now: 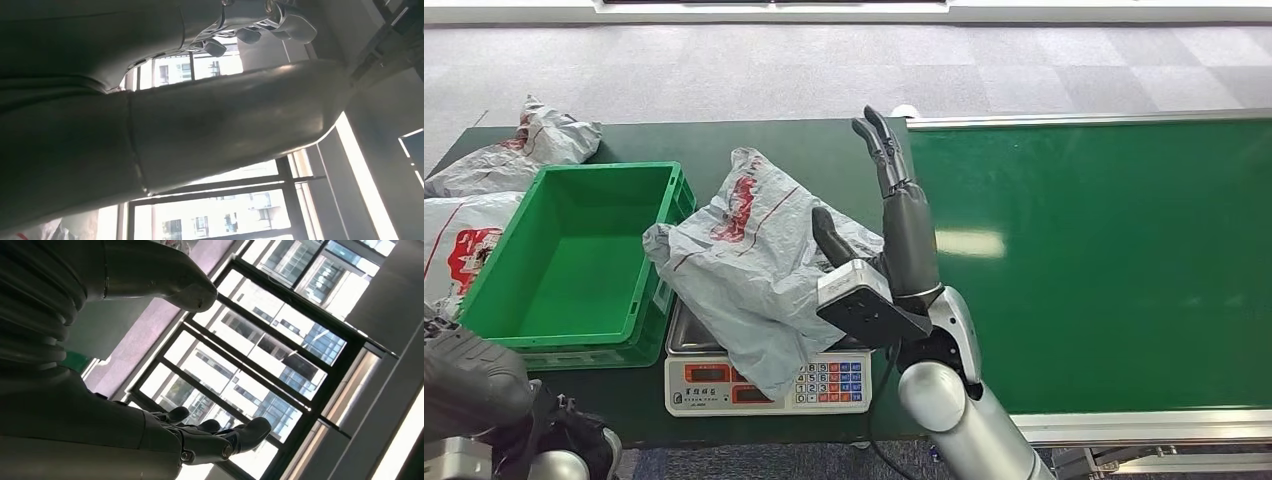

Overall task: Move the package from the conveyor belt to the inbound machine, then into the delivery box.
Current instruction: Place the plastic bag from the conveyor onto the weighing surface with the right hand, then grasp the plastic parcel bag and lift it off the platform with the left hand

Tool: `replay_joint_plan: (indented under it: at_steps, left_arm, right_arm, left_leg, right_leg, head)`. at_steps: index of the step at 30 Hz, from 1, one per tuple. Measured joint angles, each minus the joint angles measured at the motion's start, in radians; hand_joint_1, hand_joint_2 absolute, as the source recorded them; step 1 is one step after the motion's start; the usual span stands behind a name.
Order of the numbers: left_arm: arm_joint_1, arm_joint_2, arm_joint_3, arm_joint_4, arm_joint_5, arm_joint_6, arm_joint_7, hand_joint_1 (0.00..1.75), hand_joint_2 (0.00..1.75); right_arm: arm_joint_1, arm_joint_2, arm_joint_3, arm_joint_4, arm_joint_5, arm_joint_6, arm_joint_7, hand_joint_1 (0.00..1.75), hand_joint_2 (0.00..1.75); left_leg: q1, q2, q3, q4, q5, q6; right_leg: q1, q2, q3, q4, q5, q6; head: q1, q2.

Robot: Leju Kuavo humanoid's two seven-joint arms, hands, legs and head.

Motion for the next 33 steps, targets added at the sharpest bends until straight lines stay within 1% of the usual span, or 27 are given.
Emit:
replay_joint_plan:
  at_steps: [1, 4, 9, 11, 13, 15, 17, 18, 19, 20, 21, 22, 24, 27, 29, 33]
  left_arm:
    - [0.002, 0.0, 0.0, -0.006, 0.005, 0.0, -0.005, 0.0, 0.0]
    - [0.003, 0.0, 0.0, -0.023, 0.006, 0.0, -0.011, 0.0, 0.0]
    - [0.003, 0.0, 0.0, -0.037, 0.006, 0.0, -0.011, 0.0, 0.0]
    - [0.003, -0.001, 0.0, -0.039, -0.003, -0.003, 0.001, 0.0, 0.87]
    - [0.001, 0.0, -0.001, -0.039, -0.05, -0.028, 0.046, 0.0, 1.75]
    - [-0.011, 0.006, -0.006, -0.036, -0.144, -0.097, 0.12, 0.0, 1.75]
    - [-0.052, 0.026, -0.022, -0.017, -0.276, -0.221, 0.222, 0.0, 1.75]
    - [-0.092, 0.044, -0.035, 0.012, -0.35, -0.306, 0.283, 0.0, 1.75]
    - [-0.144, 0.069, -0.052, 0.059, -0.423, -0.406, 0.343, 0.0, 1.75]
    - [-0.204, 0.097, -0.069, 0.12, -0.478, -0.499, 0.386, 0.0, 1.75]
    - [-0.265, 0.128, -0.088, 0.195, -0.516, -0.582, 0.412, 0.0, 1.75]
    - [-0.323, 0.158, -0.105, 0.269, -0.533, -0.637, 0.419, 0.0, 1.75]
    - [-0.42, 0.208, -0.138, 0.408, -0.537, -0.684, 0.402, 0.0, 1.75]
    - [-0.518, 0.257, -0.178, 0.56, -0.532, -0.692, 0.383, 0.0, 1.75]
    - [-0.553, 0.278, -0.196, 0.617, -0.531, -0.692, 0.384, 0.0, 1.75]
    - [-0.584, 0.3, -0.216, 0.677, -0.53, -0.695, 0.39, 0.0, 1.75]
  right_arm:
    - [0.005, -0.003, -0.001, -0.017, -0.015, 0.01, -0.003, 0.0, 0.0]
    - [0.019, -0.008, -0.001, -0.062, -0.05, 0.031, -0.009, 0.0, 0.0]
    - [0.029, -0.015, -0.001, -0.108, -0.059, 0.035, -0.013, 0.0, 0.0]
    - [0.036, -0.018, -0.002, -0.124, -0.057, 0.022, -0.027, 0.0, 0.0]
    - [0.055, -0.022, -0.01, -0.158, -0.046, -0.017, -0.048, 0.0, 0.87]
    - [0.088, -0.029, -0.025, -0.211, -0.022, -0.074, -0.071, 0.0, 1.75]
    - [0.135, -0.043, -0.046, -0.279, 0.025, -0.149, -0.116, 0.0, 1.75]
    - [0.167, -0.057, -0.059, -0.319, 0.061, -0.2, -0.155, 0.0, 1.75]
    - [0.204, -0.075, -0.074, -0.366, 0.104, -0.261, -0.206, 0.0, 1.75]
    - [0.241, -0.092, -0.092, -0.41, 0.14, -0.315, -0.258, 0.0, 1.75]
    - [0.277, -0.106, -0.115, -0.453, 0.167, -0.359, -0.31, 0.0, 1.75]
    - [0.308, -0.115, -0.139, -0.488, 0.181, -0.384, -0.349, 0.0, 1.75]
    - [0.356, -0.123, -0.191, -0.538, 0.176, -0.397, -0.399, 0.0, 1.75]
    - [0.403, -0.13, -0.248, -0.584, 0.167, -0.399, -0.43, 0.0, 1.75]
    - [0.42, -0.132, -0.268, -0.601, 0.168, -0.4, -0.437, 0.0, 1.75]
    - [0.436, -0.133, -0.291, -0.622, 0.171, -0.4, -0.437, 0.0, 1.75]
  left_leg:
    - [0.0, 0.0, 0.0, 0.0, 0.0, 0.0]
    - [0.0, 0.0, 0.0, 0.0, 0.0, 0.0]
    - [0.0, 0.0, 0.0, 0.0, 0.0, 0.0]
    - [0.0, 0.0, 0.0, 0.0, 0.0, 0.0]
    - [0.0, -0.001, 0.001, 0.0, 0.0, 0.0]
    - [0.0, -0.001, 0.001, 0.001, 0.0, 0.0]
    - [-0.001, -0.002, 0.001, 0.001, 0.0, 0.0]
    - [-0.001, -0.004, 0.001, 0.001, 0.0, 0.0]
    - [-0.001, -0.006, 0.0, 0.001, 0.0, 0.001]
    - [-0.001, -0.008, 0.0, 0.001, 0.001, 0.001]
    - [-0.001, -0.008, -0.001, 0.001, 0.001, 0.001]
    - [-0.001, -0.005, -0.001, 0.001, 0.001, 0.001]
    - [-0.001, 0.002, -0.001, 0.001, 0.002, 0.0]
    - [-0.001, 0.007, -0.001, 0.0, 0.002, 0.0]
    - [-0.001, 0.007, -0.001, 0.0, 0.002, -0.001]
    - [-0.001, 0.006, -0.001, 0.0, 0.003, 0.0]
  right_leg:
    - [0.0, 0.0, 0.0, 0.0, 0.0, 0.0]
    - [0.0, 0.0, 0.0, 0.0, 0.0, 0.0]
    - [0.0, 0.0, 0.0, 0.0, 0.0, 0.0]
    - [0.0, 0.0, 0.0, 0.0, 0.0, 0.0]
    - [0.0, 0.0, 0.0, 0.0, 0.0, 0.0]
    - [0.0, 0.0, -0.001, 0.0, 0.0, 0.0]
    - [0.0, -0.001, -0.002, -0.001, 0.0, 0.0]
    - [0.0, -0.003, -0.002, -0.001, -0.001, 0.0]
    - [-0.001, -0.005, -0.002, -0.001, -0.001, 0.001]
    - [-0.001, -0.006, -0.001, -0.001, -0.001, 0.001]
    - [-0.001, -0.006, 0.0, -0.001, 0.0, 0.001]
    - [-0.001, -0.004, -0.001, -0.001, 0.001, 0.0]
    - [-0.001, 0.003, -0.002, -0.001, 0.004, -0.001]
    - [-0.001, 0.008, -0.004, 0.0, 0.006, -0.001]
    - [0.0, 0.008, -0.004, 0.0, 0.006, -0.001]
    - [0.0, 0.008, -0.005, 0.0, 0.006, -0.001]
  head:
    - [0.0, 0.0]
    - [0.0, 0.0]
    - [0.0, 0.0]
    - [0.0, 0.0]
    - [0.0, 0.0]
    - [0.0, 0.0]
    - [0.0, 0.0]
    - [0.0, 0.0]
    - [0.0, 0.0]
    - [0.0, 0.0]
    - [0.0, 0.0]
    - [0.0, 0.0]
    - [0.0, 0.0]
    - [0.0, 0.0]
    - [0.0, 0.0]
    - [0.0, 0.0]
